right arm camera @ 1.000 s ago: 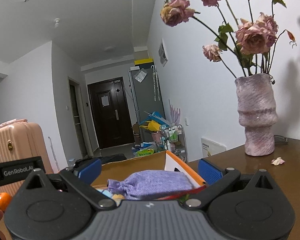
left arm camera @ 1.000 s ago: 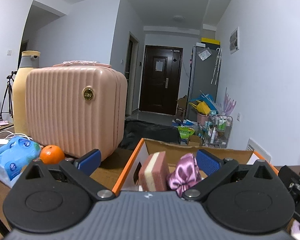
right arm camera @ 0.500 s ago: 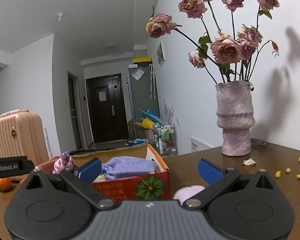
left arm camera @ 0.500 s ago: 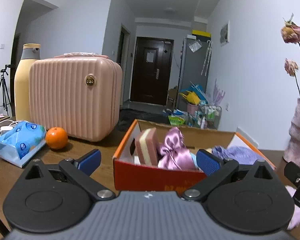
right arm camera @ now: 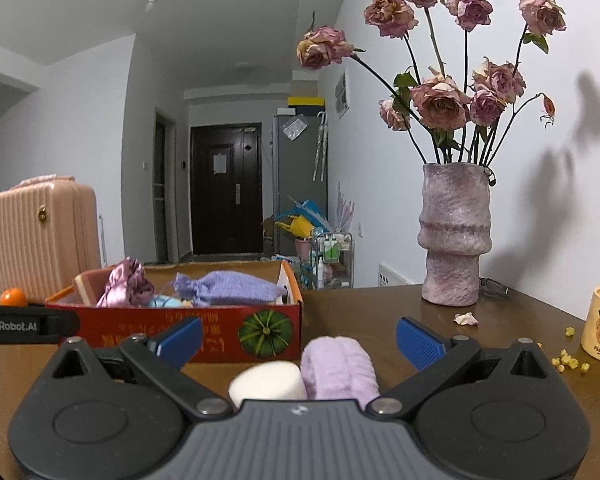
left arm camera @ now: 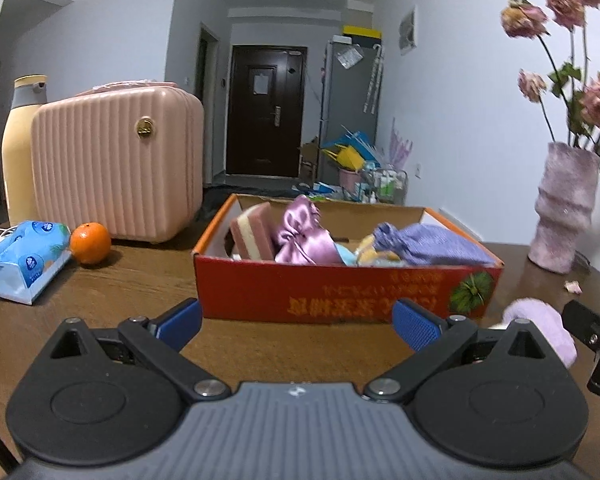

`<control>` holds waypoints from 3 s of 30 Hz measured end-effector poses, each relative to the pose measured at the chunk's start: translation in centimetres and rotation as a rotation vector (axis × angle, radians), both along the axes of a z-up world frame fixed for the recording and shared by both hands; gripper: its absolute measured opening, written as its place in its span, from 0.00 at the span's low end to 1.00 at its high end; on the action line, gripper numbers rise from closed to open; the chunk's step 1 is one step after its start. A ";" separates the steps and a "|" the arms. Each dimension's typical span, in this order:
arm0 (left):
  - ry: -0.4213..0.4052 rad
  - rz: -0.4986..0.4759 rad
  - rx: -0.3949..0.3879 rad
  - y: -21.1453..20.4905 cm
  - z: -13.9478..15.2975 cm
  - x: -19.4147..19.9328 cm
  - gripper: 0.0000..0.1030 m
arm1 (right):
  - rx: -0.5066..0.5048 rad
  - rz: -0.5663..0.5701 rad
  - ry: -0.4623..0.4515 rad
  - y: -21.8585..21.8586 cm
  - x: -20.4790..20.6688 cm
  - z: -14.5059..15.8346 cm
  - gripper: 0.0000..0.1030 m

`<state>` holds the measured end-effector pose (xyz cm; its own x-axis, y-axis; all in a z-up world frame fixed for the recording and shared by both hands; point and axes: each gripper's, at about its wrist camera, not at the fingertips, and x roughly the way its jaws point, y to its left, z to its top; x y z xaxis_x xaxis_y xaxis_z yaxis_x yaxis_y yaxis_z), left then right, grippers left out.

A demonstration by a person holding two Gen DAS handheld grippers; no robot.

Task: Organize soft objects
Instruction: 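Withdraw both grippers from the box toward the white sponge and lavender hair band, then close the left gripper on the white round sponge, then lift the white sponge with the left gripper while the right gripper closes on the lavender hair band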

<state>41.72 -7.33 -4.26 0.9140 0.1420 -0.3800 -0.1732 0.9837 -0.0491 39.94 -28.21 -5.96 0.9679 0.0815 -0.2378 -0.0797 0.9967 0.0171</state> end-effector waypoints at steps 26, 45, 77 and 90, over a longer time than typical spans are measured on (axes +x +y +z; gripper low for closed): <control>0.148 -0.116 0.016 -6.9 -2.4 -0.9 1.00 | -0.029 -0.027 0.098 -5.4 -0.3 -0.3 1.00; 0.211 -0.224 0.011 -13.2 -3.6 4.0 1.00 | -0.001 -0.116 0.141 -12.7 3.0 -1.1 1.00; 0.253 -0.334 -0.092 -14.5 -4.1 9.8 0.55 | 0.154 -0.239 0.222 -16.2 4.3 -2.2 1.00; 0.183 -0.315 -0.070 -12.2 -2.8 7.3 0.56 | 0.161 -0.228 0.238 -13.3 4.3 -2.4 1.00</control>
<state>49.00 -19.54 -7.09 0.8250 -0.1676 -0.5397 0.1256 0.9855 -0.1142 44.27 -41.55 -8.37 0.8847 -0.0754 -0.4600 0.1693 0.9714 0.1665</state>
